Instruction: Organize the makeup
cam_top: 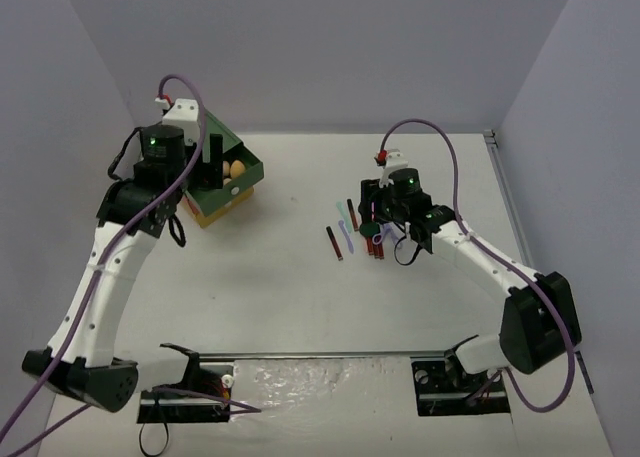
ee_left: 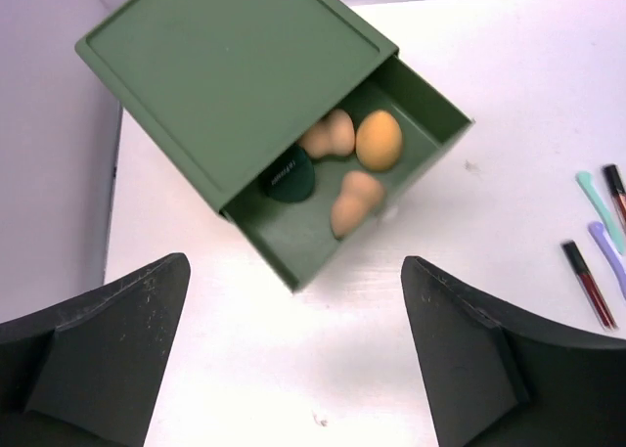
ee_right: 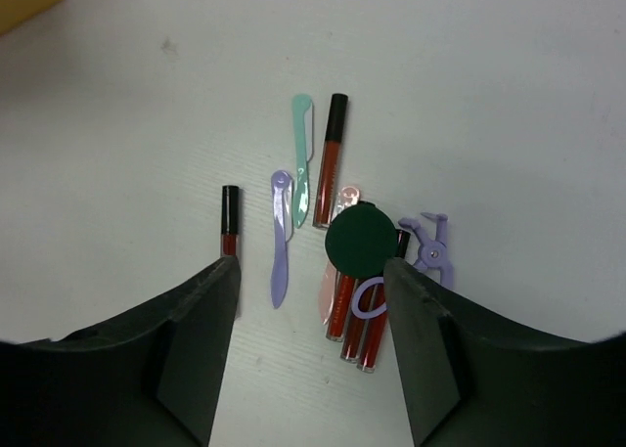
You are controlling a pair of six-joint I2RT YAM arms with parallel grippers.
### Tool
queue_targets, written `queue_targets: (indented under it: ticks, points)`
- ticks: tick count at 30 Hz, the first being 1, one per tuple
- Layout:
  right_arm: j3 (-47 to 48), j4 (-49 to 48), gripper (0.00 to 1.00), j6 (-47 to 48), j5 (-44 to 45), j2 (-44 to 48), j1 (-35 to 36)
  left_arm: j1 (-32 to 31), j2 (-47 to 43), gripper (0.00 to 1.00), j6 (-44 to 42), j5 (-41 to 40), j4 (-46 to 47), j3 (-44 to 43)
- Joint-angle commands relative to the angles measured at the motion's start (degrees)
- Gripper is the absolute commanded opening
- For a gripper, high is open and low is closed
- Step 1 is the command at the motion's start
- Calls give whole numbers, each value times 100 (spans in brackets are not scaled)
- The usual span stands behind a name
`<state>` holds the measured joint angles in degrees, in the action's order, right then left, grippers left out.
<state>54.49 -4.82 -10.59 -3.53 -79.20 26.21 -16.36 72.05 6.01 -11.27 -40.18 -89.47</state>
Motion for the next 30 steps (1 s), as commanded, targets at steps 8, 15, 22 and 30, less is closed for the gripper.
queue_targets:
  ticks: [8,15,22,30]
  points:
    - [797,273,45,344,615,-1577,224,36,-1417,96,346,290,721,2024]
    - [1118,790,37,701,1630,-2128,641,45,-1545,96,400,310,933,2470]
    - [1232,948,34,874,1918,-2399,772,45,-1545,97,401,319,925,2479]
    - [1331,952,34,916,2093,-2628,811,45,-1485,97,401,348,925,2479]
